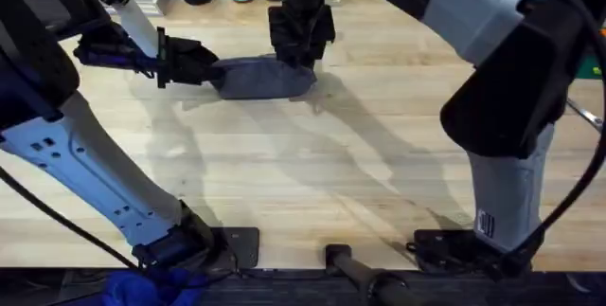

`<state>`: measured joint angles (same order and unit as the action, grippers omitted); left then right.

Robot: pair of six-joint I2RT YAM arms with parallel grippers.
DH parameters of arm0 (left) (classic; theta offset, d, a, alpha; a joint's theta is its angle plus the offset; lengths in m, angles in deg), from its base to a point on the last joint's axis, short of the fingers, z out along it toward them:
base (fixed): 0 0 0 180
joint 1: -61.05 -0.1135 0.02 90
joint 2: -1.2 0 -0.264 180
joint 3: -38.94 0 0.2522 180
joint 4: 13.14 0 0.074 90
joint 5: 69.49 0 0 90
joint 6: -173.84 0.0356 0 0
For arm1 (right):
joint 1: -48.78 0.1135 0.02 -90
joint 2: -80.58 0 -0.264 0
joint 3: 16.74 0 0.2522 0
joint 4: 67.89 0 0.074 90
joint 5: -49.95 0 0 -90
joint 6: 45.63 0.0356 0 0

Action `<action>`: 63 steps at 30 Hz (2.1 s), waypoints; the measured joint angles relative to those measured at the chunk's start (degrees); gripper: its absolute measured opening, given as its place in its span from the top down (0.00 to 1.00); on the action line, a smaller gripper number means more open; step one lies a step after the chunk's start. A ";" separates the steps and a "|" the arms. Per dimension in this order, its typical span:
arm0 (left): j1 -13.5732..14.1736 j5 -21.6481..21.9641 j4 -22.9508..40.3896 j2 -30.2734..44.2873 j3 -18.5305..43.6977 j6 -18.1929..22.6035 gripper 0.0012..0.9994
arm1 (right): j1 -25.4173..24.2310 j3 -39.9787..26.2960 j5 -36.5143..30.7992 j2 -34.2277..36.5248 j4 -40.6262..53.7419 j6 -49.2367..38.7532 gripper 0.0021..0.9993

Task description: Unzip the bag, pick up the pens from the table one at a time and place them inside, then zip the bag closed.

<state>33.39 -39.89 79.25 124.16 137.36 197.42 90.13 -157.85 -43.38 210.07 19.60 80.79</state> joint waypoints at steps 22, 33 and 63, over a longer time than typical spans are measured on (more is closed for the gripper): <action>0.00 0.02 0.15 0.00 0.00 0.00 0.96 | -4.31 0.52 3.36 0.00 3.12 -2.36 0.97; 0.00 0.02 0.17 0.00 0.00 0.00 0.96 | -6.51 2.82 5.16 0.00 2.64 -2.38 0.97; 0.11 -0.04 0.20 0.00 0.00 0.00 0.96 | -10.30 6.79 7.52 0.00 1.14 -3.43 0.97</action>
<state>33.50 -39.94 79.45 124.16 137.36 197.42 79.83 -151.05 -35.86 210.07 20.74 77.36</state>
